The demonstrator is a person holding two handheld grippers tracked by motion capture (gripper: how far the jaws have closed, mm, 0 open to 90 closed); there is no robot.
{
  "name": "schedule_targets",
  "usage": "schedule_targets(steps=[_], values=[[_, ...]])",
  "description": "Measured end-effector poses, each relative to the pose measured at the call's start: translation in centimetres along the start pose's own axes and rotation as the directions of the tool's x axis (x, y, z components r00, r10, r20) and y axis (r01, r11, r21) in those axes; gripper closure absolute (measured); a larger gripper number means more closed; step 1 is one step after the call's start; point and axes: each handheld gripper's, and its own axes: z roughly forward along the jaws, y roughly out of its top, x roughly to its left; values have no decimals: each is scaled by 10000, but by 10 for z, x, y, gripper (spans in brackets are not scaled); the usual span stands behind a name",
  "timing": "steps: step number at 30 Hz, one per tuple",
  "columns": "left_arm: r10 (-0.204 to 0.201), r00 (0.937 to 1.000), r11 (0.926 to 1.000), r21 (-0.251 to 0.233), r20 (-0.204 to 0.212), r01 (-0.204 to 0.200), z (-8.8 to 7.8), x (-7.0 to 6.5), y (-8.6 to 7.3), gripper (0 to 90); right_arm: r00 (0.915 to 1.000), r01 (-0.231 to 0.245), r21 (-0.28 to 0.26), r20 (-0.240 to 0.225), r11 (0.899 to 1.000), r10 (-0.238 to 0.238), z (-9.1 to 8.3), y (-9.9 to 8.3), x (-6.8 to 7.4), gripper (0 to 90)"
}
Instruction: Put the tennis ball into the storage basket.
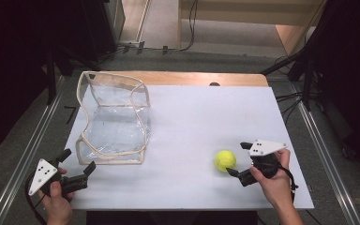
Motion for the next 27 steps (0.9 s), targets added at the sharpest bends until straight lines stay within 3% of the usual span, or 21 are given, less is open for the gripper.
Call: schedule_targets(steps=[12,27], values=[[-2,10000,10000,-29,37,2,0,0,0,0,9997,11,1159,-229,9933,16,21,3,-3,0],[-37,10000,10000,-51,69,38,0,1,0,0,9993,132,2067,-365,9783,-58,38,5,-3,0]])
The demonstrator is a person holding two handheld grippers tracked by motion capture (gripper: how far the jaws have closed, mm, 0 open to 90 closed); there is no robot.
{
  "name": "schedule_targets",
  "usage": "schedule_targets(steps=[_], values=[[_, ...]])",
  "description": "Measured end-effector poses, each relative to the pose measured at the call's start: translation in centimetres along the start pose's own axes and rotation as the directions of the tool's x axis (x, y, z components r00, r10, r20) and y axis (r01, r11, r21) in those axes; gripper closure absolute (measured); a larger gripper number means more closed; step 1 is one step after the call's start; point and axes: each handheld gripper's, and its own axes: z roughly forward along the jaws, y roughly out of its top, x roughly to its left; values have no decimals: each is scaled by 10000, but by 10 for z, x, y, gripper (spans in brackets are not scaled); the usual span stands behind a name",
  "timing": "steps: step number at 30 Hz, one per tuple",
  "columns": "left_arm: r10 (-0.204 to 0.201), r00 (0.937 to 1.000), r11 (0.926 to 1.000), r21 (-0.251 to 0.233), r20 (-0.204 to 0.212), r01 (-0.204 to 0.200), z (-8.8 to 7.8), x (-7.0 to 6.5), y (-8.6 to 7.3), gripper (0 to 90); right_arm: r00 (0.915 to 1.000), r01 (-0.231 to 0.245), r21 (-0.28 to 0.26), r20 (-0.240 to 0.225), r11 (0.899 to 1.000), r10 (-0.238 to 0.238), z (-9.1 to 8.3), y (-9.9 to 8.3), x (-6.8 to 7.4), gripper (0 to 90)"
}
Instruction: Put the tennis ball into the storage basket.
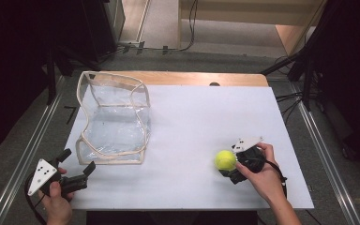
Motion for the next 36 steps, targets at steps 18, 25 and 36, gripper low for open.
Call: schedule_targets(steps=[18,25,36], values=[[23,10000,10000,-23,0,-23,0,0,0,0,9999,-89,821,87,9966,82,11,6,-5,107],[28,10000,10000,-15,-7,-28,0,0,0,0,9999,-76,1115,-129,9937,90,13,8,-6,110],[8,10000,10000,-18,-17,-8,0,-1,0,0,9999,58,2006,-106,9797,-38,22,15,-7,116]])
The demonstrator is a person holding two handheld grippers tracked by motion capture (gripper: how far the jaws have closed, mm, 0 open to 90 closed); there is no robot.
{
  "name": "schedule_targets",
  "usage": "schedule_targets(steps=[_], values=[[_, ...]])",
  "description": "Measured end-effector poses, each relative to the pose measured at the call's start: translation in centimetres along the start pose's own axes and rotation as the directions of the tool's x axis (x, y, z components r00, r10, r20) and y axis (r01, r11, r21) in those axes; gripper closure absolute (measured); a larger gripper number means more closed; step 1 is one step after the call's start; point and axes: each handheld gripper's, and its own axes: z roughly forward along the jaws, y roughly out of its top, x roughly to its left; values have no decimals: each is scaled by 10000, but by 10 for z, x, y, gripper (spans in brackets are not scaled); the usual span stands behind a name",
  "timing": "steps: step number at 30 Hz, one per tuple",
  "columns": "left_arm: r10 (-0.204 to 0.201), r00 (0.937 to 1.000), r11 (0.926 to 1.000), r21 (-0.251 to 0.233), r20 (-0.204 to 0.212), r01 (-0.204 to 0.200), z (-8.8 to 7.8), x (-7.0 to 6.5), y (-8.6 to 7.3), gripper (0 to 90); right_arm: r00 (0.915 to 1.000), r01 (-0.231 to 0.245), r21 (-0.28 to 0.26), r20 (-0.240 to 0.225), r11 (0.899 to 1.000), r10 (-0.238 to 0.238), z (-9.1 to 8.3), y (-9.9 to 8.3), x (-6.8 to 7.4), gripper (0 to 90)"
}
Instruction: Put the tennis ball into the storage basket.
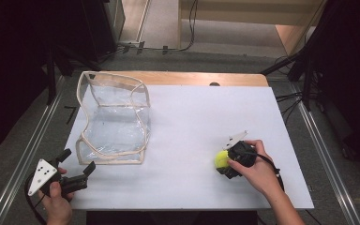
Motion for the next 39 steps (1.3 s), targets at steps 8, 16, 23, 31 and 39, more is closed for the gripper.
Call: schedule_targets(steps=[8,16,23,31,39], values=[[2,10000,10000,-2,5,-2,0,0,0,0,9999,-104,-116,-69,9999,103,-2,6,-1,220],[5,10000,10000,-19,10,-5,0,0,0,0,9997,201,289,-119,9994,-197,-3,13,-1,224],[6,10000,10000,-10,4,-6,0,0,0,0,9991,385,285,-165,9989,-381,-7,23,0,224],[-2,10000,10000,-20,18,2,0,0,0,0,9975,677,348,-230,9971,-670,-11,35,1,224],[5,10000,10000,-19,54,-5,0,1,0,0,9954,887,390,-397,9953,-871,-12,50,5,224]])
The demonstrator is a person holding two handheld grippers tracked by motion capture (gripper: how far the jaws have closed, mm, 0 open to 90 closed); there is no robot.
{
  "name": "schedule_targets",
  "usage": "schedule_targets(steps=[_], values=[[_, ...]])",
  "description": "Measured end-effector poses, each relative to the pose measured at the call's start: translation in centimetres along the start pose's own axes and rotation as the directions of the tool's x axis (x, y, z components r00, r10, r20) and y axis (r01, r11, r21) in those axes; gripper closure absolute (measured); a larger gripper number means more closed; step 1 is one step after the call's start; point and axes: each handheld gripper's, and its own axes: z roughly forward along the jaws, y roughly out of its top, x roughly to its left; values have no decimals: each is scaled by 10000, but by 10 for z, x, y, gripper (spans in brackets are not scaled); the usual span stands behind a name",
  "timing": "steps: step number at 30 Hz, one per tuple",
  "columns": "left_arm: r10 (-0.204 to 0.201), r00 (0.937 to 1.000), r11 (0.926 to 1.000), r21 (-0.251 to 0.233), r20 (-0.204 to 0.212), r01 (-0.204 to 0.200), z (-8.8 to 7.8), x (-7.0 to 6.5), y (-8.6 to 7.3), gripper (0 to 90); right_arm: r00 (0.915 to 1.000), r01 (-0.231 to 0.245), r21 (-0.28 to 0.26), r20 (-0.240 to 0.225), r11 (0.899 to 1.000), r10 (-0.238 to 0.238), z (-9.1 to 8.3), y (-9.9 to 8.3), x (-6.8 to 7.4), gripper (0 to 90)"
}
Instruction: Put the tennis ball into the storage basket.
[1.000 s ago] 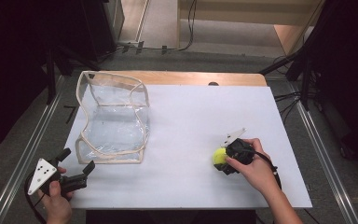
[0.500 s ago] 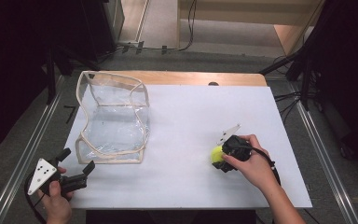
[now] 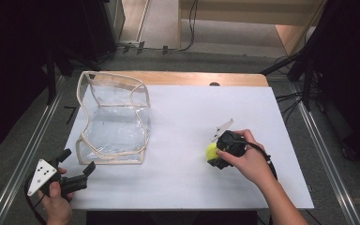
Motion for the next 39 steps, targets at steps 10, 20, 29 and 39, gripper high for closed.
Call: schedule_targets(steps=[10,20,29,39], values=[[-8,10000,10000,8,31,8,0,0,0,0,9995,301,90,-47,9995,-300,2,17,5,224],[-2,10000,10000,5,41,2,0,0,0,0,9977,655,64,-160,9978,-654,1,34,9,224],[8,10000,10000,35,58,-8,0,0,0,0,9962,829,-21,-281,9966,-829,1,50,14,224],[-66,10000,10000,17,42,66,0,1,0,0,9922,1149,-45,-479,9934,-1150,-2,72,16,225]])
